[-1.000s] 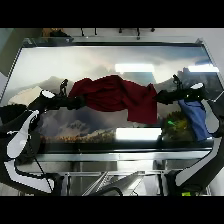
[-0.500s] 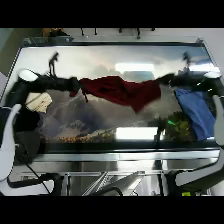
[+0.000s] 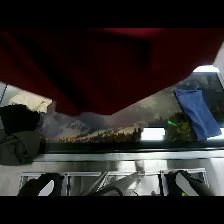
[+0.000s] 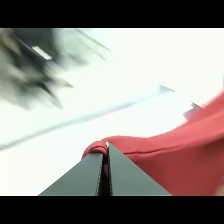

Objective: Fold the shirts.

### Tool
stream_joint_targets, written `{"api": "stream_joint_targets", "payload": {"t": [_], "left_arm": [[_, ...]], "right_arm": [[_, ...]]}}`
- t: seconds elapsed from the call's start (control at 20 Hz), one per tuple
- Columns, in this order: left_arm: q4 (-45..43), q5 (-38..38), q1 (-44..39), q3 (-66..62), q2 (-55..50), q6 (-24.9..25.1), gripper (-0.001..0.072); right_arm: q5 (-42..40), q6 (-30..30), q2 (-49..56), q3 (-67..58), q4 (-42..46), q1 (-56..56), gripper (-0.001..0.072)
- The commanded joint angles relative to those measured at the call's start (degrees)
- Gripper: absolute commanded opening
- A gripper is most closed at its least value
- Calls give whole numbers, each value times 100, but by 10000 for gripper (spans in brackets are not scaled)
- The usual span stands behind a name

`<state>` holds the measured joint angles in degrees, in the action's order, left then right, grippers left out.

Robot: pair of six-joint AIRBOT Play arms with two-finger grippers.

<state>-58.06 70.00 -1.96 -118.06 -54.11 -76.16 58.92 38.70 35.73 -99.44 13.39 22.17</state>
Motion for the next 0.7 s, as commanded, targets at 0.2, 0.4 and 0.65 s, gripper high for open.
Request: {"api": "stream_joint_targets", "payload": {"t": [0.2,0.4,0.65], "left_arm": [[-671,-546,-2,1421,157,181,12],[-367,-586,-4,1707,-1368,597,12],[-354,-826,0,1707,-3781,914,12]], "right_arm": [[612,-70,686,-57,-249,125,27],[1241,31,2446,81,-127,-658,27],[404,52,4905,81,459,-1174,27]]}}
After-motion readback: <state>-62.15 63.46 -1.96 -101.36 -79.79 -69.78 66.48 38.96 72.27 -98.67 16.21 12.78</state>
